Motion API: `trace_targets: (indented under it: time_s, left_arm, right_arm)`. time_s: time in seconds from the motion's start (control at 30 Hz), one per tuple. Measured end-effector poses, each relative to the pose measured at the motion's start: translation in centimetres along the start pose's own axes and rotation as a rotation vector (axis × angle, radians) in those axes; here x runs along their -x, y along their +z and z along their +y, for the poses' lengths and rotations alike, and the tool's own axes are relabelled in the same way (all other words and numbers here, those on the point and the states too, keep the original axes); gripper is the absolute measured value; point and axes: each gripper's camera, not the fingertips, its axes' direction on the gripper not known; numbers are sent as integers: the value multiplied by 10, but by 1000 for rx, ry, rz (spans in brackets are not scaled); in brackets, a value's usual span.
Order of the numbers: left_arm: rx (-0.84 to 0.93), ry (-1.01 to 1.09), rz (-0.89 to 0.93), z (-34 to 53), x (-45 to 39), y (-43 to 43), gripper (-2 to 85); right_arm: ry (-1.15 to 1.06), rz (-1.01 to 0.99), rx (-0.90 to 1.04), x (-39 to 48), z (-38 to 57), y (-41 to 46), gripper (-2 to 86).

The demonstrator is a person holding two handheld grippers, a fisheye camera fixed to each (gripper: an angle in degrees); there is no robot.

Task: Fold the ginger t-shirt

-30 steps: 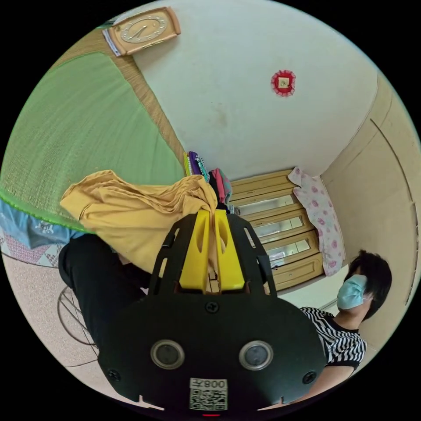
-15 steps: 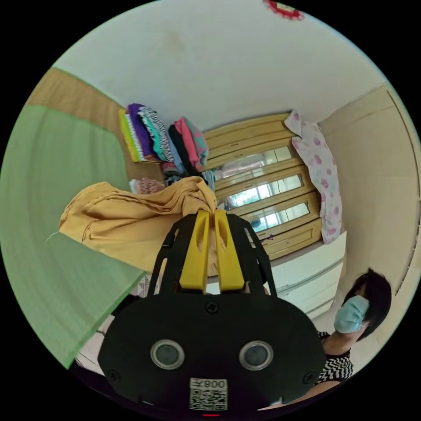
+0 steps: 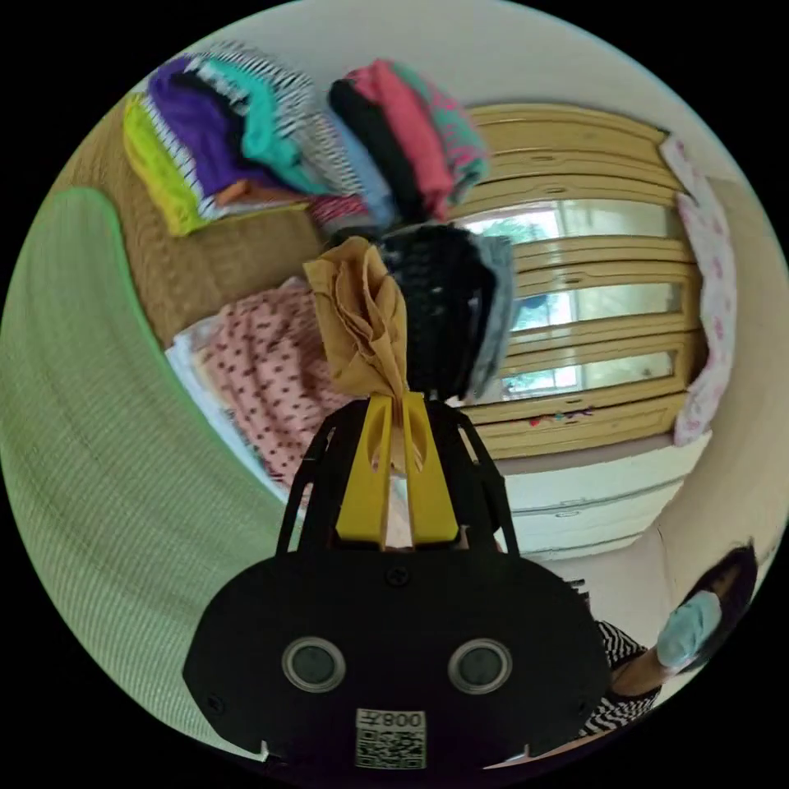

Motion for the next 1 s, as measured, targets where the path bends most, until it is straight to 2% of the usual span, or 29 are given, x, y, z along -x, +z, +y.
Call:
trace_targets:
  time_s: [0.07, 0.27, 0.5, 0.63, 0.8, 0.9, 1.0]
  left_arm:
    - [36, -56, -50, -21, 26, 21, 22]
    - [20, -18, 26, -60, 43, 36, 22]
    - [-1, -79, 15, -92, 61, 59, 27]
    - [-75, -91, 21, -105, 63, 63, 26]
    - [-153, 77, -87, -109, 28, 68, 14]
    - [-114, 185, -60, -116, 6, 94, 7]
    - [-45, 251, -144, -127, -4, 126, 4]
  right_arm:
    - [129, -29, 43, -43, 8, 26, 6]
    - [139, -108, 15, -45, 20, 42, 6]
    - [116, -8, 16, -26, 26, 51, 6]
    - [112, 50, 3, -21, 30, 60, 7]
    - [88, 80, -14, -9, 37, 63, 10]
    - [71, 90, -26, -1, 43, 64, 10]
    - [64, 99, -23, 6, 48, 67, 7]
